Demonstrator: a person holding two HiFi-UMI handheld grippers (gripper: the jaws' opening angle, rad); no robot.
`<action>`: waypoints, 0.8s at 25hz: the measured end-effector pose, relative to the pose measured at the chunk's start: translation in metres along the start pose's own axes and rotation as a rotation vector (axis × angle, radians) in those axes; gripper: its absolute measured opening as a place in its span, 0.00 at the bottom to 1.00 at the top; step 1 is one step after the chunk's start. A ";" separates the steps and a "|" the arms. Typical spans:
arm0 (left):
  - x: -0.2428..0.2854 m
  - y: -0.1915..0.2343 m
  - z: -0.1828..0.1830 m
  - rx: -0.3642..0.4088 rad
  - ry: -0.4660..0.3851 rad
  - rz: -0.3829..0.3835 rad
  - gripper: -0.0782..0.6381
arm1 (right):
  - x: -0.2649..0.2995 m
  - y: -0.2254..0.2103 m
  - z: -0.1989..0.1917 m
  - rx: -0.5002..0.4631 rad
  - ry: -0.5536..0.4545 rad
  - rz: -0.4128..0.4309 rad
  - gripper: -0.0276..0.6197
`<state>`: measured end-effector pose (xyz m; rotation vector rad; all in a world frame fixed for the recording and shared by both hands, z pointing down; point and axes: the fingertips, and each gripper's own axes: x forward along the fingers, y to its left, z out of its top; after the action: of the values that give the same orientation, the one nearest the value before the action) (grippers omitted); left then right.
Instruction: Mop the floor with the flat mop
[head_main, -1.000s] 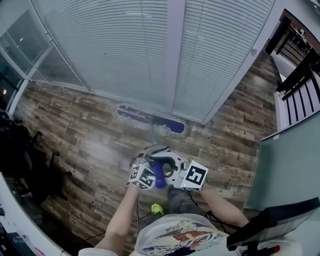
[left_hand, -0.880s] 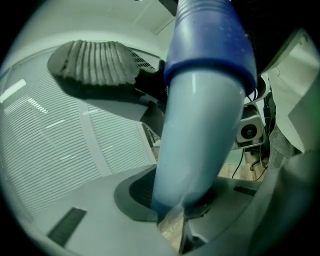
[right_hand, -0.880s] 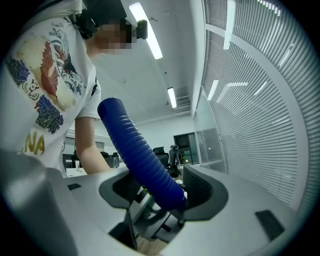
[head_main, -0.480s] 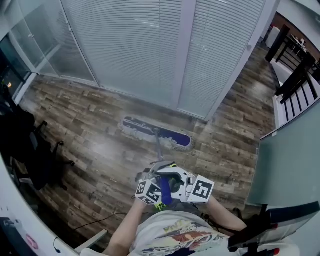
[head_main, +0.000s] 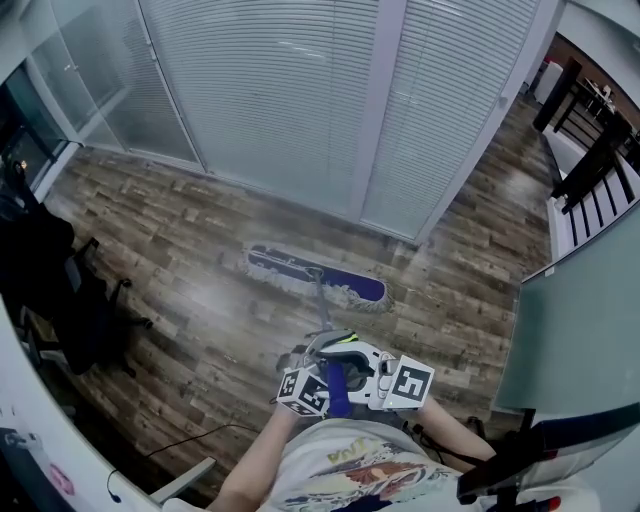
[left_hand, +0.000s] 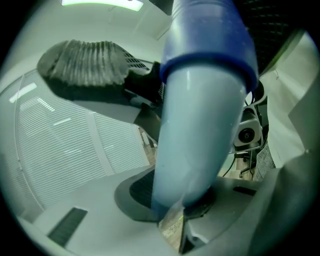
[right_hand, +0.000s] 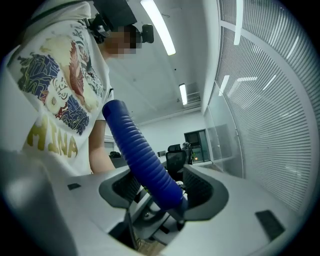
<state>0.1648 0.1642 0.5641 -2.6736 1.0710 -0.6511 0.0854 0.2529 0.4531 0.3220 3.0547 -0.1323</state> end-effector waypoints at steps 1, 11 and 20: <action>0.001 0.004 0.001 -0.002 -0.007 0.004 0.16 | 0.000 -0.004 0.003 0.001 -0.010 -0.003 0.43; 0.023 0.039 0.001 0.005 -0.044 0.011 0.16 | 0.000 -0.045 0.012 -0.002 -0.038 0.005 0.43; 0.085 0.136 -0.025 0.018 -0.015 0.010 0.16 | 0.005 -0.162 0.014 0.013 -0.067 -0.001 0.43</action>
<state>0.1250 0.0072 0.5694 -2.6517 1.0684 -0.6355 0.0474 0.0945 0.4512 0.3110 2.9890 -0.1600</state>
